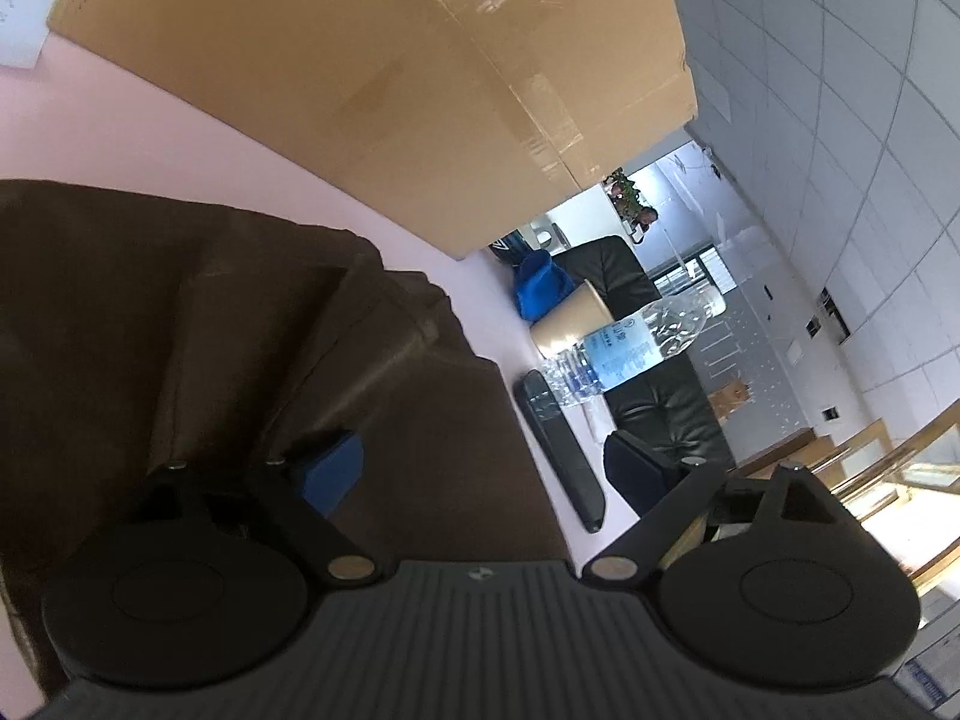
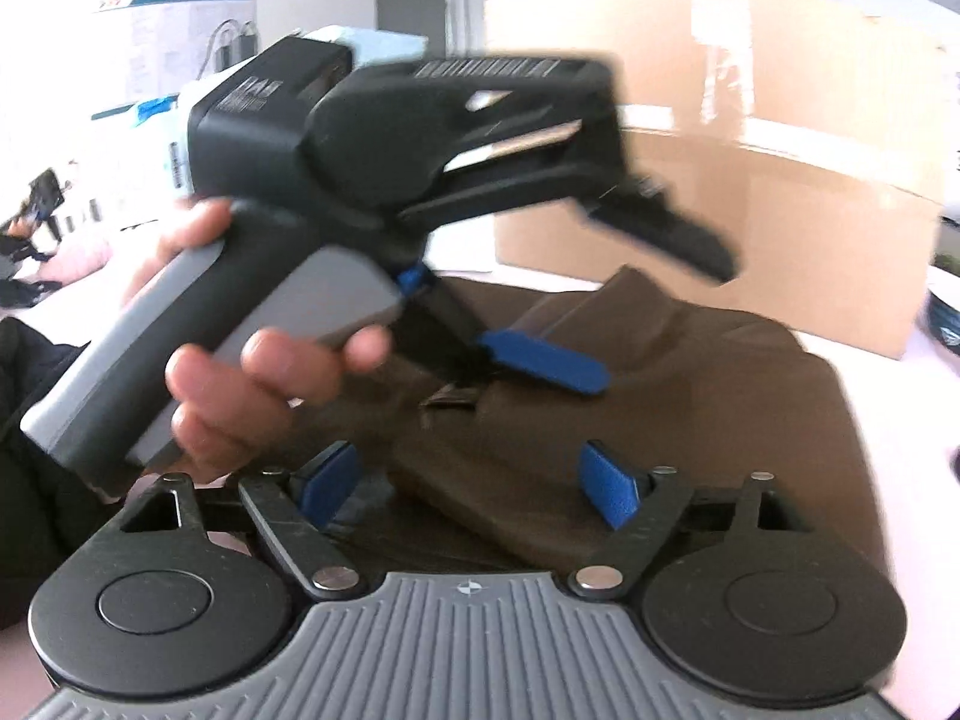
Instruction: Fold clothes
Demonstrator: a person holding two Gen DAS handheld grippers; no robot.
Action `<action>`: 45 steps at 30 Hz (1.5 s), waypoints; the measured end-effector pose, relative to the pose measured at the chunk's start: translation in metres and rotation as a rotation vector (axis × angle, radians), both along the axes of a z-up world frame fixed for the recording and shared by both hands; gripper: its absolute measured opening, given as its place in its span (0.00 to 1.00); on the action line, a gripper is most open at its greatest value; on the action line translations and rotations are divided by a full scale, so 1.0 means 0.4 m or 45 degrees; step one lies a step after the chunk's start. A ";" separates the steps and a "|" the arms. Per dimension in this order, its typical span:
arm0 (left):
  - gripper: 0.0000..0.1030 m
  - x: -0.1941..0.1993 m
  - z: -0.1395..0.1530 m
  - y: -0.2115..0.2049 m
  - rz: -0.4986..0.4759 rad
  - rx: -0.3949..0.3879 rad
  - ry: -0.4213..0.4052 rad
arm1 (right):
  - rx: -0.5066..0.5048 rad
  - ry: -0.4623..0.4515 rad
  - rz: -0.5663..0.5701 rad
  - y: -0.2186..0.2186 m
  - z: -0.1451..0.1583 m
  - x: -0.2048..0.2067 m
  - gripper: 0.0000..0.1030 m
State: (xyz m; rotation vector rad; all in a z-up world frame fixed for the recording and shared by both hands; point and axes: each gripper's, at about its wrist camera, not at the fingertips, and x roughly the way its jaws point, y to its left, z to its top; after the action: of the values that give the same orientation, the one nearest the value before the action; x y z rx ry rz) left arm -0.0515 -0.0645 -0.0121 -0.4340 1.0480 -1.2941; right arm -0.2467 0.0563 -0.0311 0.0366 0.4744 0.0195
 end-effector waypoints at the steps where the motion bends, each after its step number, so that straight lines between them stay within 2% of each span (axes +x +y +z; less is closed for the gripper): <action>1: 0.83 -0.005 0.001 -0.001 0.006 0.013 -0.030 | 0.018 -0.009 -0.015 -0.010 0.007 -0.015 0.80; 4: 0.83 -0.005 -0.002 -0.003 0.007 0.017 -0.048 | 0.070 -0.065 -0.086 -0.036 0.035 -0.049 0.83; 9: 0.83 0.012 -0.012 0.016 0.021 -0.015 0.013 | 0.154 -0.170 -0.282 -0.088 0.075 -0.069 0.88; 13: 0.83 0.017 -0.015 0.026 0.024 -0.031 0.038 | 0.297 -0.107 -0.539 -0.287 0.074 -0.070 0.91; 14: 0.83 0.018 -0.015 0.028 0.024 -0.035 0.041 | 0.354 -0.077 -0.579 -0.310 0.063 -0.062 0.91; 15: 0.83 0.019 -0.016 0.030 0.025 -0.038 0.044 | 0.469 -0.029 -0.615 -0.349 0.044 -0.058 0.90; 17: 0.83 0.022 -0.017 0.034 0.024 -0.046 0.055 | 0.768 0.051 -0.607 -0.428 0.002 -0.070 0.90; 19: 0.83 0.027 -0.020 0.035 0.027 -0.055 0.073 | 1.011 0.078 -0.561 -0.475 -0.030 -0.082 0.90; 23: 0.83 0.041 -0.028 0.050 0.037 -0.080 0.129 | 1.212 0.104 -0.450 -0.505 -0.053 -0.081 0.90; 26: 0.83 0.049 -0.033 0.054 0.038 -0.096 0.160 | 1.250 0.137 -0.346 -0.506 -0.058 -0.037 0.90; 28: 0.83 0.048 -0.033 0.053 0.036 -0.095 0.151 | 1.221 0.139 -0.304 -0.469 -0.045 -0.003 0.90; 31: 0.83 0.046 -0.031 0.057 0.032 -0.091 0.131 | 1.184 0.125 -0.282 -0.450 -0.041 -0.011 0.89; 34: 0.83 0.044 -0.031 0.055 0.035 -0.092 0.119 | 1.167 0.111 -0.328 -0.444 -0.043 -0.016 0.71; 36: 0.83 0.043 -0.031 0.054 0.039 -0.089 0.111 | 1.171 0.114 -0.387 -0.443 -0.049 -0.023 0.42; 40: 0.83 0.042 -0.028 0.060 0.044 -0.082 0.081 | 1.145 0.093 -0.467 -0.452 -0.051 -0.065 0.29; 42: 0.83 0.040 -0.027 0.060 0.045 -0.077 0.070 | 1.017 0.055 -0.491 -0.417 -0.033 -0.068 0.23; 45: 0.84 0.035 -0.025 0.060 0.057 -0.069 0.047 | 0.764 -0.017 -0.521 -0.345 -0.001 -0.060 0.20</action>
State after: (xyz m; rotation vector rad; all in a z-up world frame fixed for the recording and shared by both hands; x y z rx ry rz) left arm -0.0377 -0.0405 -0.0222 -0.5216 1.0298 -1.2810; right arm -0.2707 -0.0815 -0.0314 0.7205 0.4272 -0.2404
